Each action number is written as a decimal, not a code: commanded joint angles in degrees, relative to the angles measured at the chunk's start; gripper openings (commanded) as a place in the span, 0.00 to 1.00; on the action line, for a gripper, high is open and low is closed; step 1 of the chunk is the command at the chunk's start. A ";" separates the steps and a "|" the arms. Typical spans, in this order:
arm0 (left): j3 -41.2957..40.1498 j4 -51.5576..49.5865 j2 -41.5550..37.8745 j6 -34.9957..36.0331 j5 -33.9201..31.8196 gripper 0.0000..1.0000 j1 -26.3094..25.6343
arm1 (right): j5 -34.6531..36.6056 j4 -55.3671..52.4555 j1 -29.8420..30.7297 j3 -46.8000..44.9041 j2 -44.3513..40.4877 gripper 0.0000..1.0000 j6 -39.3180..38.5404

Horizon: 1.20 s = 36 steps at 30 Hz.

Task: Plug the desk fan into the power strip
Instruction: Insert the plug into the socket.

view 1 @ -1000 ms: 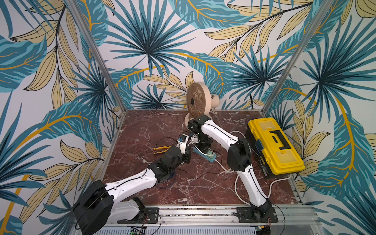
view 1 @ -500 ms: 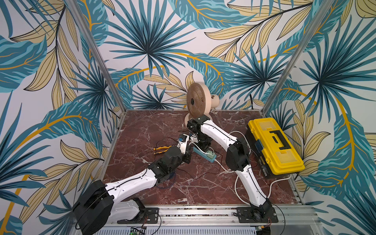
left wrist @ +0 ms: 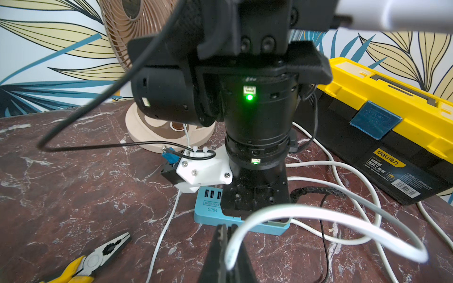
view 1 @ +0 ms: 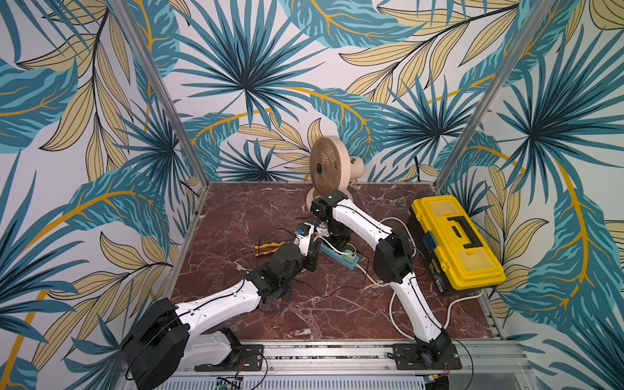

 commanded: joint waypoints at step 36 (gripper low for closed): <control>-0.26 1.89 -0.53 0.73 0.42 0.00 0.11 | -8.26 -0.14 1.75 -0.84 1.34 0.00 -1.18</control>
